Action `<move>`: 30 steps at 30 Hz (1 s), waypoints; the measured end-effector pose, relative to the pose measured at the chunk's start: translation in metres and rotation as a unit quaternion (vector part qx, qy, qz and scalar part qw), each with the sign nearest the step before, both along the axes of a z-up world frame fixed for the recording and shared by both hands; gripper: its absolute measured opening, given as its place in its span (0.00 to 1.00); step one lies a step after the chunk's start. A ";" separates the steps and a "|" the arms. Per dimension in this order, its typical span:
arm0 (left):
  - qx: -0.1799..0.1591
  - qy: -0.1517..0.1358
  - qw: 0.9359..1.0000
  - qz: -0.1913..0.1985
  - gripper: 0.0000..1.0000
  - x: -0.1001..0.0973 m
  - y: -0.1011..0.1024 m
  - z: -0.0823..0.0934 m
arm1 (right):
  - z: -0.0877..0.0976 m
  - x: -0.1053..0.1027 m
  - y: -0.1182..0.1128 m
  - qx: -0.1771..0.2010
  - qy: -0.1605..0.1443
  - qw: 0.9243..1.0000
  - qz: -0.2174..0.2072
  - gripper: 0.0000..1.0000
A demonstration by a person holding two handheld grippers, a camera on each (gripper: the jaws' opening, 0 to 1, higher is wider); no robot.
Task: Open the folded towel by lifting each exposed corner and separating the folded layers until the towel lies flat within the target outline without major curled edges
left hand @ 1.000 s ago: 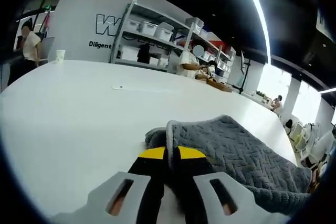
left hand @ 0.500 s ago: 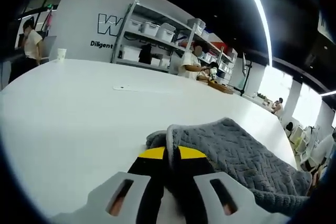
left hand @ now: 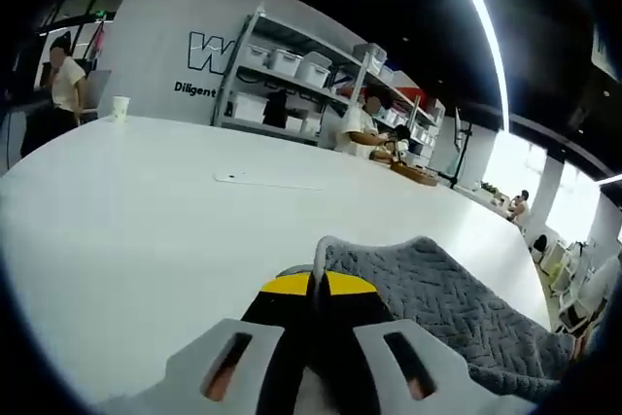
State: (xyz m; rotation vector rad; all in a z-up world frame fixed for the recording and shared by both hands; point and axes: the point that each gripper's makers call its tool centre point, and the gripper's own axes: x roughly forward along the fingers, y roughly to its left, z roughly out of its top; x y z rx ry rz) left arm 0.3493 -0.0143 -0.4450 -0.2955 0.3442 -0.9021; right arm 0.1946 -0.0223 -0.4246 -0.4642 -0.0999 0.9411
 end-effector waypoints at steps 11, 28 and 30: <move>0.025 0.012 1.000 0.008 0.01 0.015 0.004 -0.009 | -0.002 -0.004 0.001 -0.006 0.000 1.000 0.002 0.00; 0.047 0.014 0.998 0.029 0.01 0.038 0.013 -0.010 | -0.002 -0.008 0.002 -0.013 -0.002 1.000 0.004 0.00; 0.047 0.015 0.998 0.029 0.01 0.039 0.013 -0.010 | -0.002 -0.008 0.003 -0.014 -0.003 1.000 0.005 0.00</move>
